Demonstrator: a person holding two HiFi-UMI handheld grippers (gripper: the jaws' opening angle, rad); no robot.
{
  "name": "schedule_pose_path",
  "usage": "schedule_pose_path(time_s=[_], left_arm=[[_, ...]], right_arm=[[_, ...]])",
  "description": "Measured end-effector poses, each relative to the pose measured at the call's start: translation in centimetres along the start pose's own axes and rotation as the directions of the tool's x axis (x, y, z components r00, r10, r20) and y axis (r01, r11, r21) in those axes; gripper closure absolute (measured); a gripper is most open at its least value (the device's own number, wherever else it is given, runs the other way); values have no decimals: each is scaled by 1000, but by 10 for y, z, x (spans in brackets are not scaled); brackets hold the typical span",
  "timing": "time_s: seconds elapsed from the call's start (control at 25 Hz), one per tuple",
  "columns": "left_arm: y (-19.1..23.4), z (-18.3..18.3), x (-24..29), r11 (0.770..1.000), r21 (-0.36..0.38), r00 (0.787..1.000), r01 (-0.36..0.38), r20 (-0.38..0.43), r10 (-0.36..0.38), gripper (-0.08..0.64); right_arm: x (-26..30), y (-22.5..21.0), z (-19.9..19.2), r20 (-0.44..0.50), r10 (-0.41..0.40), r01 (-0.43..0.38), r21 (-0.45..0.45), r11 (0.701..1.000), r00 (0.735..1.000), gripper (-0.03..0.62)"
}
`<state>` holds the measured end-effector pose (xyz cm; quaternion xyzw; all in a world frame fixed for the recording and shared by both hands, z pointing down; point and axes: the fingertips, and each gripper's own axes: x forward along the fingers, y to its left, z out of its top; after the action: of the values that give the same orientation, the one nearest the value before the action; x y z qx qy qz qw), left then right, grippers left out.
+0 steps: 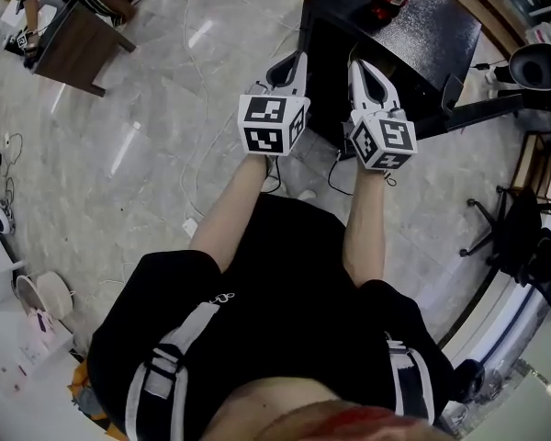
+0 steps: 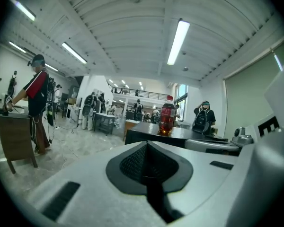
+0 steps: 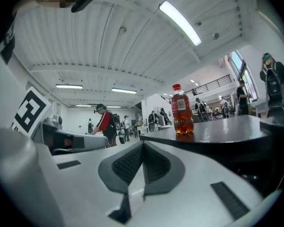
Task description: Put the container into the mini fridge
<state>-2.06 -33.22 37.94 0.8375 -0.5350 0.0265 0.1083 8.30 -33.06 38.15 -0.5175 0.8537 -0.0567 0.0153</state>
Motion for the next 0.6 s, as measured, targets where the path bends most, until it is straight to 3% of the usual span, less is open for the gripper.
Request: schedule_pose_path(time_s=[0.2,0.6], left_arm=[[-5,16,-11,1000,15,999,19,45,-19,551],[-6,17,-25,999,19,998,38,49,-39,551]], right_arm=[[-6,0,4,-41,-65,64,-36,997,997,580],[-16,13,11,-15,-82,82,-29,996,997,581]])
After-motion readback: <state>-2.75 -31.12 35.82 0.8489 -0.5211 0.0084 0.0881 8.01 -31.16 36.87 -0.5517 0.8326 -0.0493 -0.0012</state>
